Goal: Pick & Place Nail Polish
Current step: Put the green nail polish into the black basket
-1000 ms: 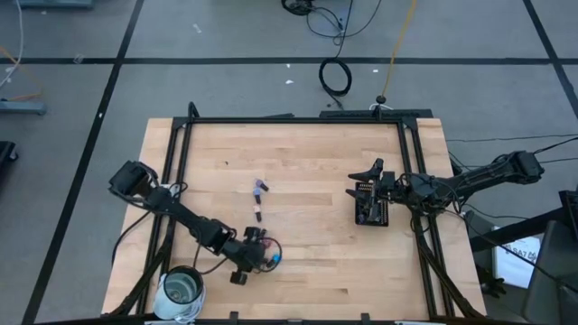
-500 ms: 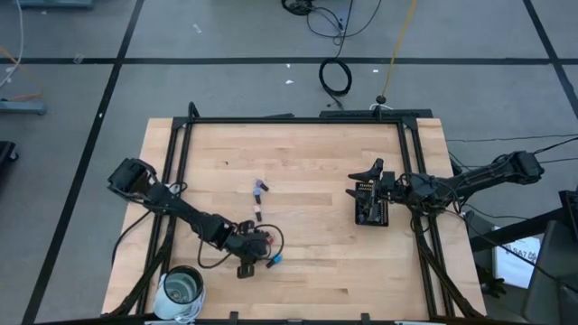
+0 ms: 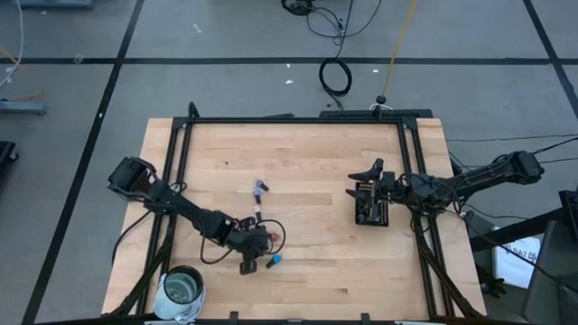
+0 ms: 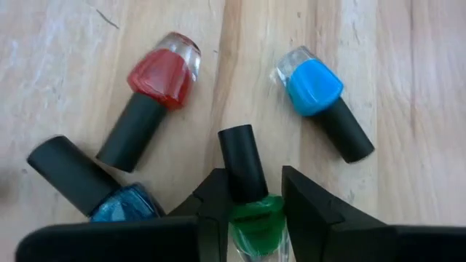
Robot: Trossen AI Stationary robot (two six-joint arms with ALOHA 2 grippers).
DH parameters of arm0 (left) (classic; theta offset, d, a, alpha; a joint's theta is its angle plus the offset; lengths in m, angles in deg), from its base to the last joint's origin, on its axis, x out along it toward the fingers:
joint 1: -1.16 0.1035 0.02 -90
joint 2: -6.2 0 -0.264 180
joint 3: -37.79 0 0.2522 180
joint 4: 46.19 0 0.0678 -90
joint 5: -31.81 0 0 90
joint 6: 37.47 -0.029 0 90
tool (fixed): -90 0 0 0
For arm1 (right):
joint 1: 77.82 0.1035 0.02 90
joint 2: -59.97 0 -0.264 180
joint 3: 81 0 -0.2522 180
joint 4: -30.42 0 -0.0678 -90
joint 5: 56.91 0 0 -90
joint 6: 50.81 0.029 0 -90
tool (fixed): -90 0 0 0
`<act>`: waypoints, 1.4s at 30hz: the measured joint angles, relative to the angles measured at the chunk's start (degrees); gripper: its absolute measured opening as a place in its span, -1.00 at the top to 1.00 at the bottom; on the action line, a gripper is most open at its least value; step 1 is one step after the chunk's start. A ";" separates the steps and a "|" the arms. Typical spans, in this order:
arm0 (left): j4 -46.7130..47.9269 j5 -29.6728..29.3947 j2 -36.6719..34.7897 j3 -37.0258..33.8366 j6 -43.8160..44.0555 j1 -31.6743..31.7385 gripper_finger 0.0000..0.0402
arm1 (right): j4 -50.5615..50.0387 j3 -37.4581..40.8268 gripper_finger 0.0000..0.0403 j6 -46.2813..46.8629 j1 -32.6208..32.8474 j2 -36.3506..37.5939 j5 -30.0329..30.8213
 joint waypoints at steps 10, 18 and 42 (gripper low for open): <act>-0.23 1.03 0.01 -0.02 -1.96 0.48 0.58 | -0.12 0.00 -0.07 0.02 0.00 0.00 0.02; 0.26 -1.49 -6.84 -0.67 -5.93 1.40 0.80 | -0.01 0.00 -0.07 0.04 0.00 0.02 0.02; -5.73 -9.68 -16.41 -0.15 -19.22 5.42 0.98 | -0.16 0.00 -0.07 1.47 -0.01 0.02 0.02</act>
